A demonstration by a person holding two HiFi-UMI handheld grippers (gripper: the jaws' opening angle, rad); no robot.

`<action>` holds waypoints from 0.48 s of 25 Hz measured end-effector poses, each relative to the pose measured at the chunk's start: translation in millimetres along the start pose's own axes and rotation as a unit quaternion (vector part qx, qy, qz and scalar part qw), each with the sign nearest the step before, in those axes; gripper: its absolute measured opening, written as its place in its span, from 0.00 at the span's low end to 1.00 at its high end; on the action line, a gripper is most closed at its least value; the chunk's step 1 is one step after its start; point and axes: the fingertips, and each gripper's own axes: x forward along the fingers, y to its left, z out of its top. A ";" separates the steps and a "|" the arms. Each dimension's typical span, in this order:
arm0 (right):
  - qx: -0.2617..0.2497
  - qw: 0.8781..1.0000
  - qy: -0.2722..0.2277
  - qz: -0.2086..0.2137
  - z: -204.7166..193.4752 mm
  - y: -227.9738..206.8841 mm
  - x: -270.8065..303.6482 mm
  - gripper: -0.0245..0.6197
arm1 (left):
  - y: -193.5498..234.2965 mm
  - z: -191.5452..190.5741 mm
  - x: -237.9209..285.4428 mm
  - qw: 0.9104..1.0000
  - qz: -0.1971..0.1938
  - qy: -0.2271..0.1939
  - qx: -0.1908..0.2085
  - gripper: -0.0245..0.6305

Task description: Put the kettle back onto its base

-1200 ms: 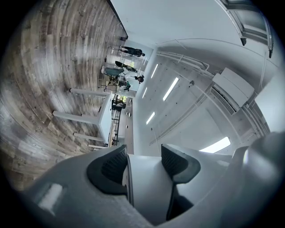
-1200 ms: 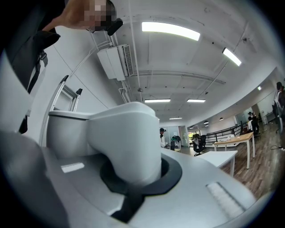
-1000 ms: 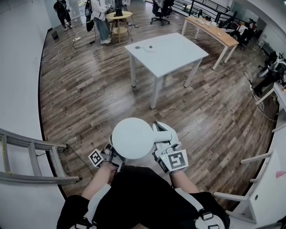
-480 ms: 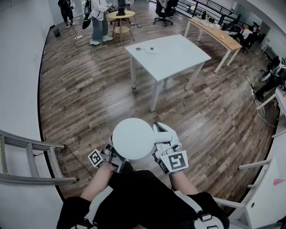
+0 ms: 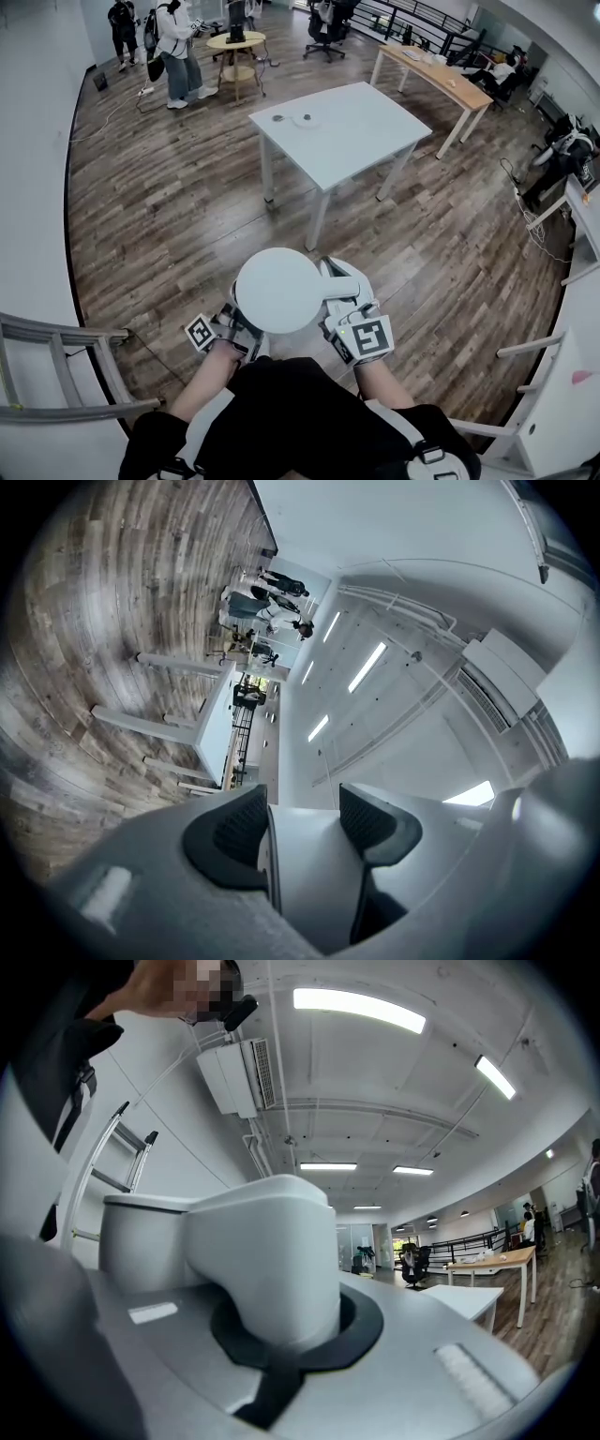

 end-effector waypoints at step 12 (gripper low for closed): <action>-0.009 1.000 0.013 0.002 -16.2 13.7 86.0 0.05 | 9.8 80.9 33.4 1.000 0.001 0.007 -0.012 0.40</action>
